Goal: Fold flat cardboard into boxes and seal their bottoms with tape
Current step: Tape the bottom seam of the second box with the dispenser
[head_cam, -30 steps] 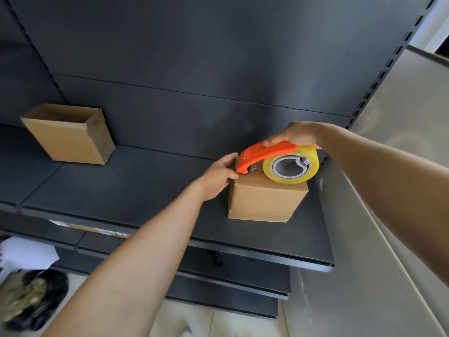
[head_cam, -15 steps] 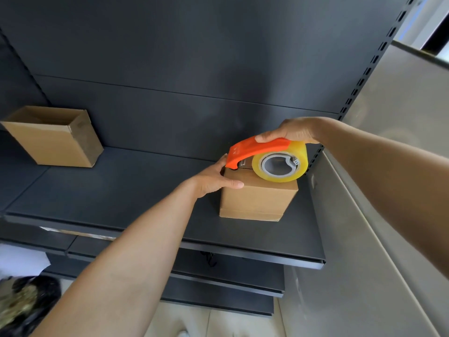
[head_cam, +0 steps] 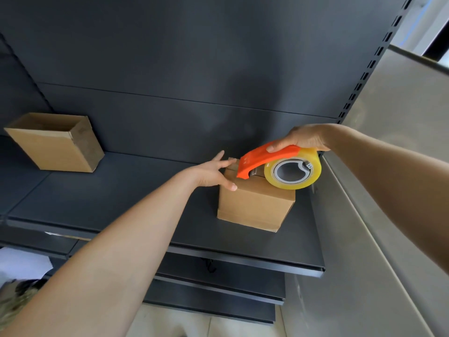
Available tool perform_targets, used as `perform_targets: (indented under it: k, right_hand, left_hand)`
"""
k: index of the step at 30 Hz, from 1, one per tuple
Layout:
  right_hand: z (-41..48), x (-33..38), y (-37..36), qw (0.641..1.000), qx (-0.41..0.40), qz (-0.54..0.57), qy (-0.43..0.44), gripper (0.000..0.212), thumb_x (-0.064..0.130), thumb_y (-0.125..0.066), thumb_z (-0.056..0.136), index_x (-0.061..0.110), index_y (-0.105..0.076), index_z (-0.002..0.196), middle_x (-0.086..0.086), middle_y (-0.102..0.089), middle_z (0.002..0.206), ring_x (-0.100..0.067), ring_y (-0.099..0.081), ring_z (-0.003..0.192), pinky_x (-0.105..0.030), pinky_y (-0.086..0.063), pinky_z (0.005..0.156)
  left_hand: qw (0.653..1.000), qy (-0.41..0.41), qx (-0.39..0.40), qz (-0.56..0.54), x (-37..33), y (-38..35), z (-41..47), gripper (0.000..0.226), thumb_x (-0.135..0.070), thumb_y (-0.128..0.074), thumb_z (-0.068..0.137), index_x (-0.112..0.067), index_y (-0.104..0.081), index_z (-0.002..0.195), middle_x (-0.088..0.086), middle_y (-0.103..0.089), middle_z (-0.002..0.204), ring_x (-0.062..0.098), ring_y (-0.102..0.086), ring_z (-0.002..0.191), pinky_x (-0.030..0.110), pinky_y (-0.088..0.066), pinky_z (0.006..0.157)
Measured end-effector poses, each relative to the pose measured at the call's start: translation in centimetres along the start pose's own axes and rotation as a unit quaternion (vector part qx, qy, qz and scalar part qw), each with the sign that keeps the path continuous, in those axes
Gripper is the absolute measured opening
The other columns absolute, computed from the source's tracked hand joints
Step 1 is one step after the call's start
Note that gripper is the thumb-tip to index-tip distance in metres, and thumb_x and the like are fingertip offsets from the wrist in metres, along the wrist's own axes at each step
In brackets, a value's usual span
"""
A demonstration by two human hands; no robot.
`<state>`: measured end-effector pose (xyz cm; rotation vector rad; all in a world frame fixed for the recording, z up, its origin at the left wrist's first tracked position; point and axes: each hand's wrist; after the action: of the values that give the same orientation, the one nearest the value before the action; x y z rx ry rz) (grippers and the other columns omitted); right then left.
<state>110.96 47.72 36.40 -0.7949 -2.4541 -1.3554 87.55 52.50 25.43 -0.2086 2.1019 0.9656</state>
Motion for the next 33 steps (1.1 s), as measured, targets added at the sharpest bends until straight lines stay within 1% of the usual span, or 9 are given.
perform_targets:
  k: [6, 9, 13, 17, 22, 26, 27, 30, 33]
  right_hand:
    - [0.4, -0.2, 0.0, 1.0, 0.007, 0.014, 0.005, 0.046, 0.059, -0.069, 0.071, 0.019, -0.071, 0.092, -0.003, -0.075, 0.093, -0.024, -0.07, 0.09, -0.042, -0.051, 0.095]
    - [0.3, -0.4, 0.1, 1.0, 0.011, 0.022, 0.008, 0.044, 0.058, -0.068, 0.074, 0.019, -0.07, 0.092, -0.004, -0.074, 0.095, -0.025, -0.07, 0.092, -0.042, -0.051, 0.095]
    - [-0.2, -0.8, 0.2, 0.999, 0.019, 0.031, 0.01, 0.057, 0.063, -0.067, 0.066, 0.017, -0.07, 0.099, -0.005, -0.074, 0.099, -0.026, -0.07, 0.095, -0.043, -0.051, 0.095]
    - [-0.7, -1.4, 0.5, 0.999, 0.023, 0.026, 0.013, 0.057, 0.062, -0.066, 0.067, 0.017, -0.068, 0.101, -0.003, -0.074, 0.1, -0.024, -0.069, 0.095, -0.041, -0.051, 0.096]
    - [-2.4, -3.9, 1.8, 1.0, 0.014, 0.025, -0.012, 0.062, 0.06, -0.067, 0.059, 0.012, -0.068, 0.098, -0.007, -0.074, 0.09, -0.025, -0.07, 0.081, -0.036, -0.055, 0.082]
    - [-3.7, -6.7, 3.0, 0.999, -0.003, 0.033, -0.035, 0.087, 0.071, -0.077, 0.036, 0.011, -0.069, 0.099, -0.008, -0.075, 0.089, -0.025, -0.07, 0.078, -0.033, -0.055, 0.073]
    - [-3.9, -7.2, 3.1, 0.999, -0.01, 0.032, -0.041, 0.085, 0.07, -0.077, 0.038, 0.011, -0.069, 0.098, -0.008, -0.075, 0.086, -0.024, -0.07, 0.077, -0.031, -0.054, 0.071]
    - [-4.3, -8.2, 2.9, 0.998, -0.03, 0.031, -0.052, 0.053, 0.053, -0.069, 0.069, 0.009, -0.069, 0.099, -0.008, -0.074, 0.088, -0.024, -0.069, 0.077, -0.032, -0.054, 0.073]
    - [-4.0, -8.9, 1.9, 0.997, -0.028, 0.024, -0.063, 0.045, 0.052, -0.067, 0.077, 0.013, -0.068, 0.1, -0.007, -0.073, 0.097, -0.022, -0.069, 0.084, -0.03, -0.053, 0.073]
  left_hand:
    - [0.992, -0.048, 0.016, 0.115, -1.5, -1.7, 1.1, 0.116, -0.05, -0.076, 0.072, -0.033, 0.007, 0.152, -0.016, 0.02, 0.155, 0.013, 0.024, 0.142, 0.045, 0.011, 0.116]
    - [0.988, -0.06, 0.009, 0.144, -0.6, -2.1, 1.9, 0.108, -0.059, -0.07, 0.073, -0.031, -0.002, 0.152, -0.019, 0.016, 0.156, 0.01, 0.023, 0.143, 0.041, 0.017, 0.115]
    - [0.978, -0.075, 0.007, 0.192, 0.2, -2.0, 2.3, 0.11, -0.07, -0.061, 0.073, -0.032, 0.006, 0.152, -0.019, 0.015, 0.156, 0.011, 0.021, 0.144, 0.045, 0.018, 0.115]
    - [0.976, -0.077, 0.005, 0.202, 0.2, -2.0, 2.3, 0.11, -0.07, -0.059, 0.074, -0.032, 0.01, 0.151, -0.02, 0.015, 0.156, 0.012, 0.014, 0.146, 0.048, 0.017, 0.115]
    - [0.98, -0.068, 0.005, 0.188, 0.3, -2.0, 2.4, 0.112, -0.071, -0.061, 0.072, -0.034, 0.008, 0.151, -0.024, 0.016, 0.155, 0.011, 0.006, 0.147, 0.047, 0.018, 0.115]
    - [0.982, -0.067, 0.003, 0.178, 0.4, -1.9, 2.5, 0.111, -0.072, -0.061, 0.071, -0.035, 0.007, 0.15, -0.025, 0.015, 0.154, 0.012, 0.006, 0.147, 0.045, 0.019, 0.115]
    - [0.982, -0.066, 0.002, 0.18, 0.4, -1.9, 2.4, 0.111, -0.072, -0.061, 0.071, -0.035, 0.006, 0.15, -0.025, 0.015, 0.154, 0.012, 0.008, 0.147, 0.045, 0.02, 0.115]
    - [0.972, -0.047, 0.002, 0.23, -0.8, -1.5, 2.1, 0.112, -0.072, -0.061, 0.071, -0.03, 0.003, 0.152, -0.014, 0.012, 0.158, 0.011, 0.022, 0.144, 0.045, 0.022, 0.113]
    - [0.94, 0.0, 0.008, 0.34, -3.7, -1.4, 2.2, 0.115, -0.067, -0.063, 0.071, -0.016, 0.001, 0.153, -0.001, 0.009, 0.16, 0.016, 0.028, 0.142, 0.044, 0.021, 0.114]
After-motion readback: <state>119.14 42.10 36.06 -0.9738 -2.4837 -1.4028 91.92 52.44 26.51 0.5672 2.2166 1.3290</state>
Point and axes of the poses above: each hand's wrist, its own z-axis towards the middle knuckle, its own y-axis out of the back of the hand, x = y × z
